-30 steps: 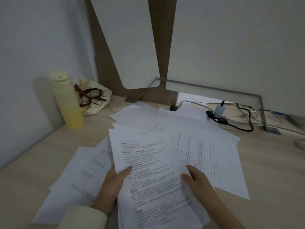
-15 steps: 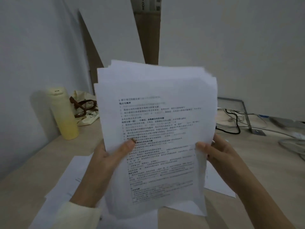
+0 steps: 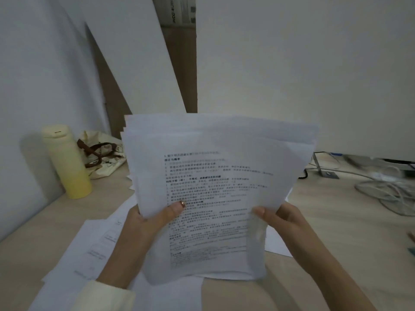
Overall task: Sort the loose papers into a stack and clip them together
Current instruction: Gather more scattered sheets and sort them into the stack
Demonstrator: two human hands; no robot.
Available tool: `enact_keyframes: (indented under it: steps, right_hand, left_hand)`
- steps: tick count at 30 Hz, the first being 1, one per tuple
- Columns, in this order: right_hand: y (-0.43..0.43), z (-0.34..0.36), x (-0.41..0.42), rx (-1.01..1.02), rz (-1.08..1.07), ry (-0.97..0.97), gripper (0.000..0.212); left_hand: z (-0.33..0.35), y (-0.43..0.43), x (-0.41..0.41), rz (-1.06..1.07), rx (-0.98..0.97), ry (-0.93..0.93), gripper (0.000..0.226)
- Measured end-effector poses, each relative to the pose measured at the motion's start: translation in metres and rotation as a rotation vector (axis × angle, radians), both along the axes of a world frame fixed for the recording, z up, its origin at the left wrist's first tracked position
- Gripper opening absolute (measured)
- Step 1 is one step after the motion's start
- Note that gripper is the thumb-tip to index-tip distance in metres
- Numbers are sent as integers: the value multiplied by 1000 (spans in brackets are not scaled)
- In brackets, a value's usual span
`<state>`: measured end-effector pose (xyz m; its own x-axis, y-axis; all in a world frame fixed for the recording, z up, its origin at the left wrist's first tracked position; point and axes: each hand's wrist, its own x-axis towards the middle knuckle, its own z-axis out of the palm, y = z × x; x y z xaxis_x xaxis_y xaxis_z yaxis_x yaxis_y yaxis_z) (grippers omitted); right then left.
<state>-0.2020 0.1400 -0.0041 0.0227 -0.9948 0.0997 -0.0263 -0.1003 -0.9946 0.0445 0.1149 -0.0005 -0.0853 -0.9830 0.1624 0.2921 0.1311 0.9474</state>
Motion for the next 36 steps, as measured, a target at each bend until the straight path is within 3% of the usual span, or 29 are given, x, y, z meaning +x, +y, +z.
enact_keyframes:
  steps: [4, 7, 11, 15, 20, 26, 31, 36]
  right_hand:
    - [7, -13, -4, 113, 70, 47, 28]
    - [11, -25, 0, 191, 58, 68, 23]
    - [12, -21, -7, 131, -8, 20, 24]
    - [17, -34, -9, 194, -28, 24, 27]
    - [27, -41, -28, 175, -311, 46, 23]
    - [63, -34, -99, 142, -597, 320, 12]
    - [100, -53, -161, 318, -780, 427, 11]
    - [117, -85, -200, 473, -905, 579, 37]
  left_hand:
    - [-18, 2, -6, -70, 58, -36, 62]
    - [-27, 2, -10, -111, 108, -56, 69]
    - [-22, -1, -15, -94, 85, -59, 56]
    - [-38, 0, -23, -104, 171, -102, 63]
    - [-43, 10, -50, -131, 213, -132, 23]
    - [-48, 19, -122, -181, 171, -298, 16]
    - [-71, 31, -192, -347, 180, -467, 27]
    - [-102, 41, -239, -470, 26, -761, 41]
